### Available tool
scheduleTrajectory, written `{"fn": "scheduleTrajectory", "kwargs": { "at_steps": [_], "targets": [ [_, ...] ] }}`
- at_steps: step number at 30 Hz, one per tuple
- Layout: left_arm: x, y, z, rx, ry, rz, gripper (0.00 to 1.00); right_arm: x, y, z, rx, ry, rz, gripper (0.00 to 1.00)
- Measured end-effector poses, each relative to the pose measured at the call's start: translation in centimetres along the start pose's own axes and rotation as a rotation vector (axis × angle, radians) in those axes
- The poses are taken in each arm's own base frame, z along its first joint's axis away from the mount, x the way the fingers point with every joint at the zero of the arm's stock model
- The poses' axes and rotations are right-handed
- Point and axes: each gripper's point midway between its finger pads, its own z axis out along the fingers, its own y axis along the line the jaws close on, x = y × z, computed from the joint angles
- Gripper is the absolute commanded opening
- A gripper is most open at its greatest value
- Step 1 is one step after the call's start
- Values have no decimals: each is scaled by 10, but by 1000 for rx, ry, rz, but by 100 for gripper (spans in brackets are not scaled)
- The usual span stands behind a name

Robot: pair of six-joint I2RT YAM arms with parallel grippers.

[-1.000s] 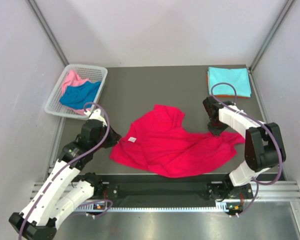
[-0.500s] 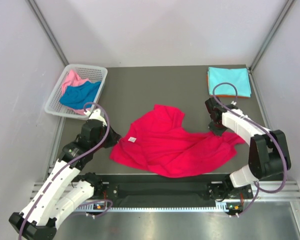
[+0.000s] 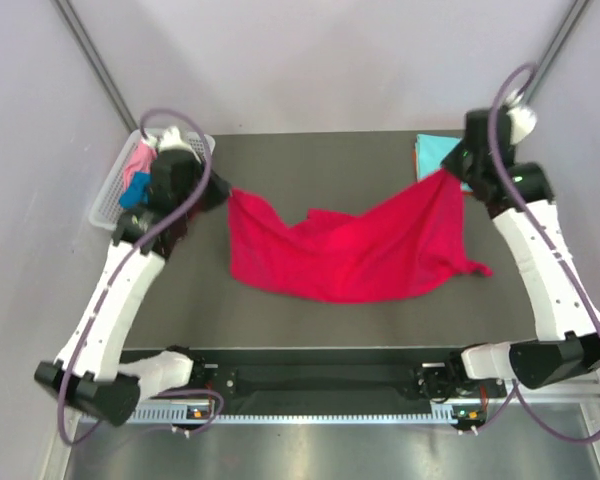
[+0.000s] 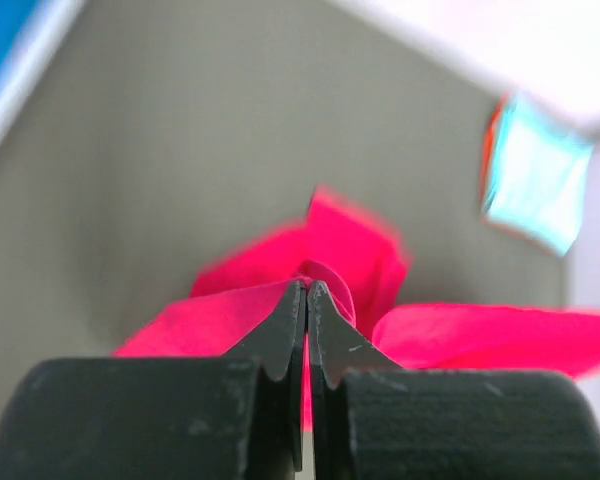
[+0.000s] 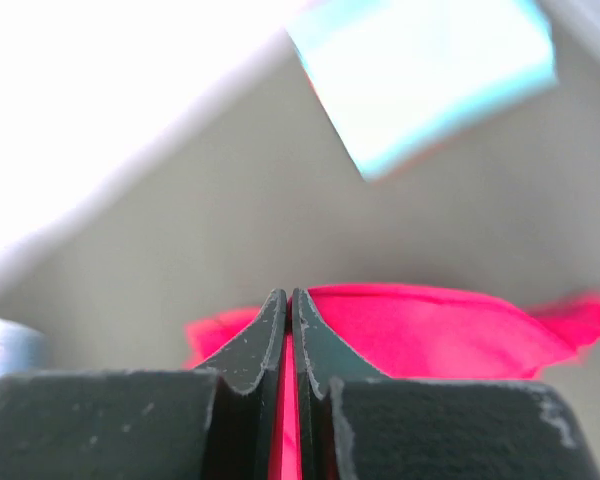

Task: Fold and stack the t-shirts
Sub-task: Flatten the tshirt out

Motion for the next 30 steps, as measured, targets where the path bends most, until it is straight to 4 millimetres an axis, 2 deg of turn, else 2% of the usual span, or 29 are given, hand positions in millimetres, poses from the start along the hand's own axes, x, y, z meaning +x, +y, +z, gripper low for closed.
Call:
{"fn": "scheduleTrajectory", "kwargs": {
  "at_steps": [2, 3, 5, 6, 8, 10, 12, 17, 18, 20, 23, 26, 28, 30],
  "targets": [
    [-48, -10, 11, -2, -69, -41, 0, -58, 23, -32, -91, -122, 32, 0],
    [-69, -14, 11, -8, -98, -55, 0, -87, 32, -51, -130, -183, 51, 0],
    [-115, -33, 7, 23, -175, -73, 0, -136, 42, -89, -199, -299, 92, 0],
    [-132, -45, -1, 54, -211, -76, 0, -153, 44, -108, -229, -346, 110, 0],
    [-157, -67, -27, 125, -273, -77, 0, -174, 41, -142, -277, -414, 137, 0],
    [-169, -80, -60, 191, -322, -78, 0, -175, 30, -164, -299, -438, 146, 0],
    [-169, -83, -95, 242, -353, -76, 0, -162, 10, -183, -303, -438, 150, 0],
    [-151, -73, -186, 336, -431, -74, 0, -115, -41, -213, -314, -403, 161, 0],
    [-148, -71, -196, 350, -436, -74, 0, -108, -50, -221, -323, -405, 167, 0],
    [-141, -68, -233, 399, -480, -72, 0, -97, -66, -239, -346, -413, 186, 0],
    [-134, -65, -276, 457, -527, -66, 0, -85, -89, -269, -392, -436, 225, 0],
    [-130, -63, -302, 486, -554, -63, 0, -79, -103, -295, -445, -464, 271, 0],
    [-130, -62, -310, 491, -561, -62, 0, -79, -106, -307, -476, -476, 292, 0],
    [-129, -62, -309, 488, -560, -61, 0, -81, -105, -312, -498, -480, 302, 0]
  ]
}}
